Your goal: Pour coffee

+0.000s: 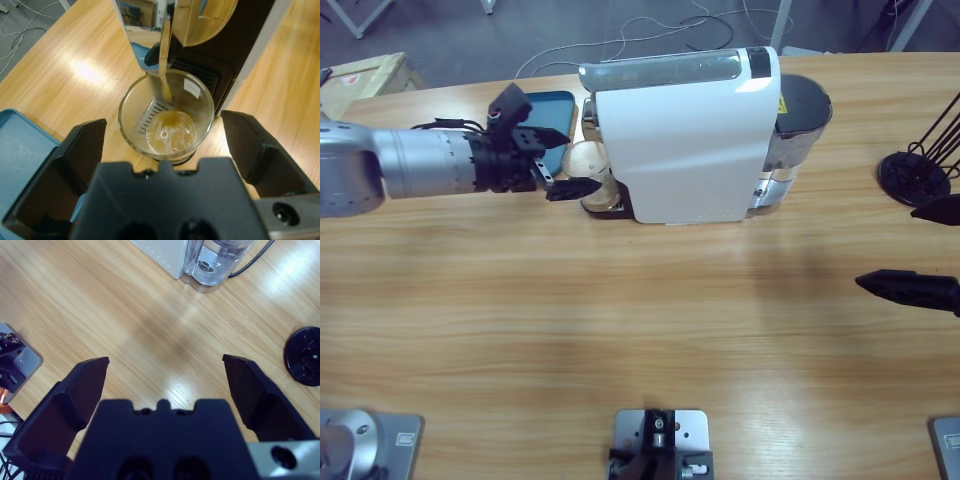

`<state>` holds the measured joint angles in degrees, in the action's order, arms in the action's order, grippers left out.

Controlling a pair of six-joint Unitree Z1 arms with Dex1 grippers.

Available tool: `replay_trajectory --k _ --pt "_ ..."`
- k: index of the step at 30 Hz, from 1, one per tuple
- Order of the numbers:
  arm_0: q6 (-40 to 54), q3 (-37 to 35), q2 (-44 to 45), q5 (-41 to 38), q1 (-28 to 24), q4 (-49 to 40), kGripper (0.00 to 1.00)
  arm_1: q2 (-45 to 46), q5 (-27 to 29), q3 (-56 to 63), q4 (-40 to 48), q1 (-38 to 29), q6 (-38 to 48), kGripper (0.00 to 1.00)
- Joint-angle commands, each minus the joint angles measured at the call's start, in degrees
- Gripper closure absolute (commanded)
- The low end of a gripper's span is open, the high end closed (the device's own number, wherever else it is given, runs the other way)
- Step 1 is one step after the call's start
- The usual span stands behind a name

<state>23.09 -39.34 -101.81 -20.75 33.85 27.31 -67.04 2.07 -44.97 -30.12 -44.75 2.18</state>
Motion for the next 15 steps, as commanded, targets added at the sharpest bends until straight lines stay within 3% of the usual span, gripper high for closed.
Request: replay_trajectory --k 1,10,11,14,15 --pt "0.4 0.5 -6.0 -0.9 0.8 1.8 0.031 -1.7 -0.1 0.1 -0.6 0.8 -1.0 0.0" --pt "-0.1 0.2 -7.4 -0.9 1.2 4.2 0.03 -2.0 -0.1 0.1 -0.6 1.0 -1.0 0.0" --pt "-0.1 0.2 -7.4 -0.9 1.2 4.2 0.099 -2.0 -0.1 0.1 -0.6 1.0 -1.0 0.0" --pt "-0.1 0.0 -7.5 -0.9 1.2 4.2 0.441 -2.0 -0.1 0.1 -0.6 1.0 -1.0 0.0" --pt "-0.1 0.0 -7.5 -0.7 1.2 4.2 0.478 -2.0 -0.1 0.1 -0.6 1.0 -1.0 0.0"
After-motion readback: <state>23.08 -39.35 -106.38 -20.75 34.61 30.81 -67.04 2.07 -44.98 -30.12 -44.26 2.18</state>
